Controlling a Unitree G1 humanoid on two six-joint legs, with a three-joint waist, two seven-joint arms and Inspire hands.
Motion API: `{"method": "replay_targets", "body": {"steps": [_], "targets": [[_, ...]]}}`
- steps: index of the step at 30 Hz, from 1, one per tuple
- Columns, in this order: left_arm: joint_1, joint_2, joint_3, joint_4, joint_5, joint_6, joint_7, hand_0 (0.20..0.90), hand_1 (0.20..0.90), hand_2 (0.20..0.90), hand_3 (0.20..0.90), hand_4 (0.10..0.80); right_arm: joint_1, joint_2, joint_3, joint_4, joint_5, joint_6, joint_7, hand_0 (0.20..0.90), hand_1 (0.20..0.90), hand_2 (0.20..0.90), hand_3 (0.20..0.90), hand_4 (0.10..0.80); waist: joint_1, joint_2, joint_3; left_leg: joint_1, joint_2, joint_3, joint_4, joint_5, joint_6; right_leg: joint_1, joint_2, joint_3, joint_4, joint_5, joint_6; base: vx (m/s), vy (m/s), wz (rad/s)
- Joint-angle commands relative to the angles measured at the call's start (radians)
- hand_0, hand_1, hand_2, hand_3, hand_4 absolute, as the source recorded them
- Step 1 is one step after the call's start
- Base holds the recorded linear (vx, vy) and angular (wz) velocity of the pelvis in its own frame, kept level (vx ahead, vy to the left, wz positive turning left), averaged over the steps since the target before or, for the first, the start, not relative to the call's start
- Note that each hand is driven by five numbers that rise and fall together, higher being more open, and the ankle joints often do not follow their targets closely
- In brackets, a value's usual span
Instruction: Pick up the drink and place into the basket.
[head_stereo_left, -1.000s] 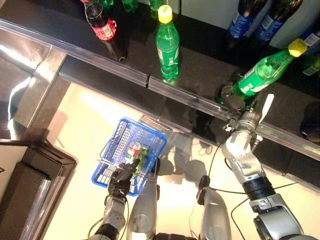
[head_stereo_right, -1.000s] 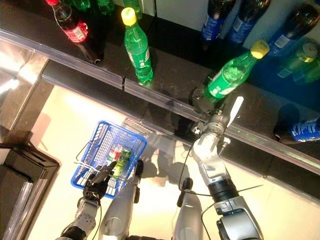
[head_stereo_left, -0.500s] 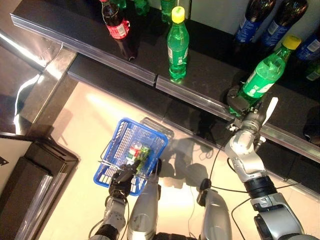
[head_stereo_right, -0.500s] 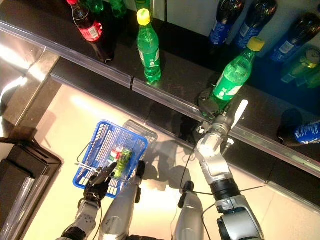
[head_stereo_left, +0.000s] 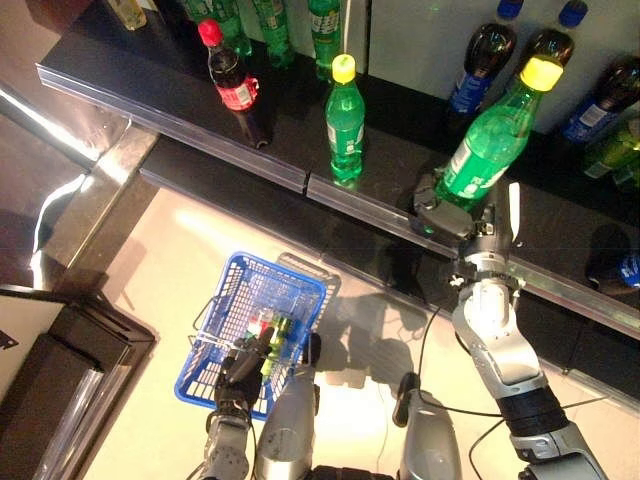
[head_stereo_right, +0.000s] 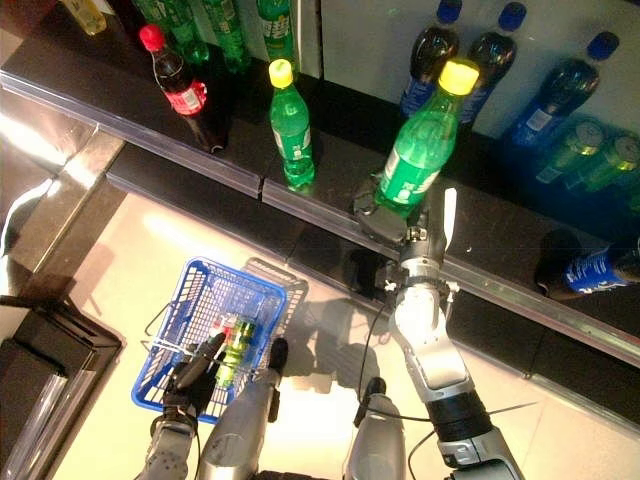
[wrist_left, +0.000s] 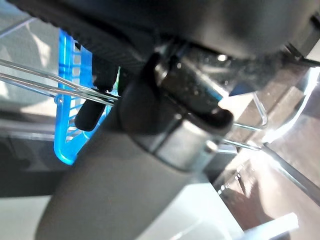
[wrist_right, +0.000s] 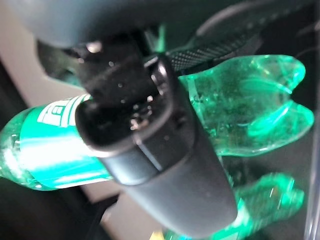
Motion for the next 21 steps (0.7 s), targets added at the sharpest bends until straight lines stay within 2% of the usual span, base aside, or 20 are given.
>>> {"method": "replay_targets", "body": {"steps": [1,4,10,16,21], "targets": [[0.03,0.082,0.019,-0.279,0.006,-0.162,-0.225,0.3,0.3,0.3,0.2,0.1,-0.074,-0.032,0.015,-0.225,0.019,-0.137,0.118,0.3,0.3,0.3,0.2,0.1,0.019,0.019,-0.17,0.057,0.002,-0.008,0.035,-0.032,0.011,0.077,0.014,-0.059,-0.059,0.048,-0.099,0.011,0.031,0.2],[0.047,0.1,0.008,-0.395,0.01,-0.138,-0.233,0.3,0.3,0.3,0.2,0.1,-0.059,-0.024,0.071,-0.255,0.034,-0.112,0.184,0.3,0.3,0.3,0.2,0.1,0.033,0.026,-0.191,0.072,0.0,-0.019,0.018,-0.02,0.007,0.101,0.014,-0.07,-0.074,0.048,-0.099,0.008,0.018,0.11],[0.068,0.14,-0.01,-0.605,0.041,-0.092,-0.24,0.3,0.3,0.3,0.2,0.1,-0.041,-0.018,0.154,-0.239,0.054,-0.07,0.209,0.3,0.3,0.3,0.2,0.1,0.074,0.028,-0.219,0.08,-0.01,-0.051,0.007,-0.015,0.005,0.139,0.009,-0.109,-0.096,0.049,-0.099,0.007,-0.002,0.17],[0.066,0.192,-0.027,-0.77,0.057,-0.034,-0.31,0.3,0.3,0.3,0.2,0.1,-0.042,0.014,0.226,-0.195,0.053,-0.063,0.185,0.3,0.3,0.3,0.2,0.1,0.121,0.018,-0.231,0.081,-0.027,-0.097,0.01,-0.025,0.006,0.171,0.004,-0.155,-0.114,0.055,-0.095,-0.005,-0.044,0.24],[0.044,0.234,-0.042,-0.937,0.04,0.056,-0.37,0.3,0.3,0.3,0.2,0.1,-0.073,0.054,0.289,-0.134,0.065,-0.039,0.129,0.3,0.3,0.3,0.2,0.1,0.175,0.012,-0.234,0.086,-0.044,-0.147,0.018,-0.033,0.007,0.201,0.001,-0.198,-0.119,0.052,-0.091,0.017,-0.045,0.27]]}}
